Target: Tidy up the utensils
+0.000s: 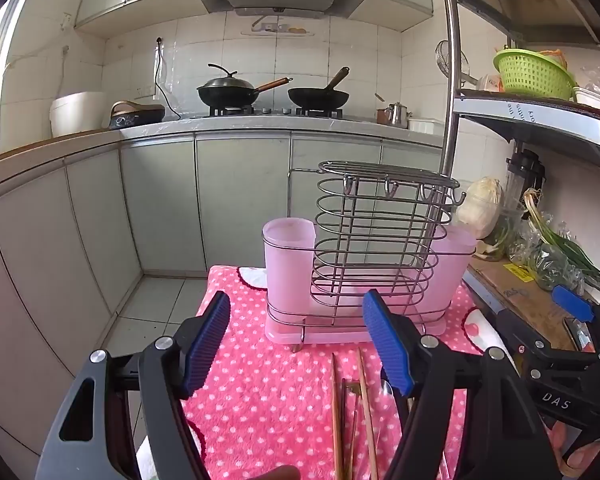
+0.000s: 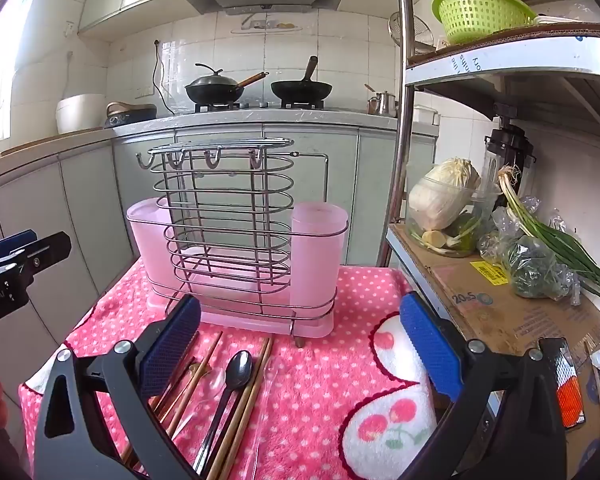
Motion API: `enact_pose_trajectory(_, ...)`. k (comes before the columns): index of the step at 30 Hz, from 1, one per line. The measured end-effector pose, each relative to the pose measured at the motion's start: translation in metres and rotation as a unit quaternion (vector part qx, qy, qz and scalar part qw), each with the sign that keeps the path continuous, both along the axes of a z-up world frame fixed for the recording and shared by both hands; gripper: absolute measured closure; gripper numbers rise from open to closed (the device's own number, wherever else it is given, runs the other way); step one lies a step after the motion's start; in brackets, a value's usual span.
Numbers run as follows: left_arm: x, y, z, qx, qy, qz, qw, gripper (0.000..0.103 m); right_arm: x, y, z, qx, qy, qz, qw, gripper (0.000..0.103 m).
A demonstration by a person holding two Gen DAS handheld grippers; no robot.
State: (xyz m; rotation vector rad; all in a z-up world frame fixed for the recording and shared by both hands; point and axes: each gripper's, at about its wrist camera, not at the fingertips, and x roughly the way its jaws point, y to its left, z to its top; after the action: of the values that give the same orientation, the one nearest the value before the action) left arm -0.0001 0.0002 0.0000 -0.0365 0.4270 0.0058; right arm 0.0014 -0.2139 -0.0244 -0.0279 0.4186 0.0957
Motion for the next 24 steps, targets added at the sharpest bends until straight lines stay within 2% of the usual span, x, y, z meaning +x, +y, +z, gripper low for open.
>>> enact_pose_trajectory(24, 0.0026, -0.0002, -0.0033, -0.002, 0.004, 0.001, 1.0, 0.035, -0.0032, 0.0027, 0.003, -0.009, -0.008, 0.004, 1.0, 0.003)
